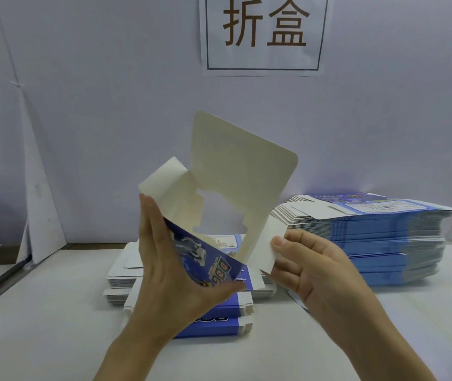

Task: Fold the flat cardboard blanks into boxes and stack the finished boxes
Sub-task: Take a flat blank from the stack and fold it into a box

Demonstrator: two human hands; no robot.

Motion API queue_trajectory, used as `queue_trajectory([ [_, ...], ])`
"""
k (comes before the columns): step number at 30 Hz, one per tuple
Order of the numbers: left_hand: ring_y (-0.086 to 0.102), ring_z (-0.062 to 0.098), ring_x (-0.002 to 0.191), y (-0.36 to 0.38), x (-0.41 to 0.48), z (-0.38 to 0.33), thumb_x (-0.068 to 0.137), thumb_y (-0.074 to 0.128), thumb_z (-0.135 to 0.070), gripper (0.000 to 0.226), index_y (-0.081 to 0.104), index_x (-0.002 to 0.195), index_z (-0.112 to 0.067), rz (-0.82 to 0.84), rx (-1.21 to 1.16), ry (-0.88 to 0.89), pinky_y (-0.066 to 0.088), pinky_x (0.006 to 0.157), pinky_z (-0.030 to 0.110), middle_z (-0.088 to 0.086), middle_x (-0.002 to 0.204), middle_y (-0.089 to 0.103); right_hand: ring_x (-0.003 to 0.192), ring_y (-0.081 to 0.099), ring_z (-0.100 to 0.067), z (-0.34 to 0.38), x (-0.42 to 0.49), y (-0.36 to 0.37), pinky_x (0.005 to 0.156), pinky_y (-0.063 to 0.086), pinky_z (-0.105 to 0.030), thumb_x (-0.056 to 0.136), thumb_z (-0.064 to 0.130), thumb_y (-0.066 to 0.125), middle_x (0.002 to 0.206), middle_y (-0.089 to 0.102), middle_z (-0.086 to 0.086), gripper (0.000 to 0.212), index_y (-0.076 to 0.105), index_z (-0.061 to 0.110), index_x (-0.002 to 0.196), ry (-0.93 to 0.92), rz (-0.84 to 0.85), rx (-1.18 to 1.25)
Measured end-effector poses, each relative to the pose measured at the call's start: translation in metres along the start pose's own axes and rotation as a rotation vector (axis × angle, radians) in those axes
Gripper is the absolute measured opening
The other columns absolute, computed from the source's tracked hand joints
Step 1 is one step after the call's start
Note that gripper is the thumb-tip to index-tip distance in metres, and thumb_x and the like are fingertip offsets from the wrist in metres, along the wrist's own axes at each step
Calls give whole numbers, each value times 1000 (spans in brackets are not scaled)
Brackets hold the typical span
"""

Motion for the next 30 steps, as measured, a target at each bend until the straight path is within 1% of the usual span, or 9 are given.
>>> queue_trajectory([
  [3, 19, -5, 136, -2, 2, -2, 35, 90, -55, 145, -8, 142, -42, -71, 44, 68, 21, 106, 22, -11, 147, 19, 69, 73, -23, 2, -1, 0, 56, 58, -26, 78, 7, 65, 85, 75, -16, 6, 71, 7, 76, 9, 32, -48],
  [5, 25, 12, 137, -3, 2, -1, 40, 89, -59, 143, -4, 145, -35, -45, 98, 122, 28, 107, 29, 4, 150, 21, 70, 73, -17, 4, -2, -2, 57, 58, -25, 89, 3, 61, 85, 76, -9, 7, 66, 5, 94, -45, -26, -241],
  [7, 20, 18, 141, -8, 3, -1, 47, 82, -60, 135, -5, 147, -35, 26, 124, 160, 32, 106, 37, 1, 153, 14, 71, 71, -7, 9, -1, -8, 59, 56, -21, 90, 9, 63, 94, 73, 2, 17, 61, 18, 105, -194, -169, -442],
  [10, 17, 18, 145, -15, 3, -3, 57, 69, -62, 123, -4, 152, -34, 133, 206, 295, 34, 107, 43, -1, 156, 11, 86, 72, -11, 21, -1, -15, 73, 59, -31, 90, 15, 65, 117, 66, 5, 34, 54, 33, 117, -459, -286, -504],
  [12, 23, 26, 143, -19, 4, -5, 58, 68, -61, 119, 4, 153, -29, 166, 254, 327, 37, 107, 50, 4, 156, 15, 84, 73, -16, 28, -2, -21, 71, 61, -31, 91, 14, 62, 109, 72, 3, 31, 58, 33, 115, -582, -294, -494],
  [16, 27, 16, 139, -21, 2, -12, 56, 69, -61, 118, 6, 152, -35, 239, 213, 292, 29, 104, 27, -2, 156, 17, 72, 72, -21, 35, -3, -28, 66, 62, -42, 93, 12, 61, 86, 76, 3, 19, 68, 27, 103, -636, -267, -615],
  [21, 30, 17, 136, -18, -1, -21, 54, 71, -61, 118, 14, 153, -30, 283, 260, 332, 28, 105, 28, -1, 154, 21, 72, 58, -49, 32, 0, -31, 66, 52, -62, 94, 18, 59, 79, 71, -11, 33, 60, 46, 110, -688, -299, -815],
  [25, 26, 11, 136, -21, 1, -23, 56, 68, -63, 115, 16, 152, -27, 266, 254, 338, 24, 104, 23, -1, 154, 22, 63, 55, -48, 32, -4, -28, 58, 54, -58, 95, 15, 60, 76, 64, -25, 40, 58, 52, 111, -817, -328, -869],
  [30, 29, 15, 138, -20, -1, -23, 55, 69, -62, 115, 15, 152, -31, 261, 201, 331, 27, 104, 28, -3, 155, 21, 51, 43, -30, 30, -6, -29, 51, 44, -37, 94, 17, 58, 58, 59, -15, 33, 60, 37, 120, -961, -407, -955],
])
Point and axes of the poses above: each hand's wrist, its own x-axis towards the middle knuckle, its own y-axis out of the palm, z = x × y, the point moved 3 cm from there along x, towards the middle knuckle
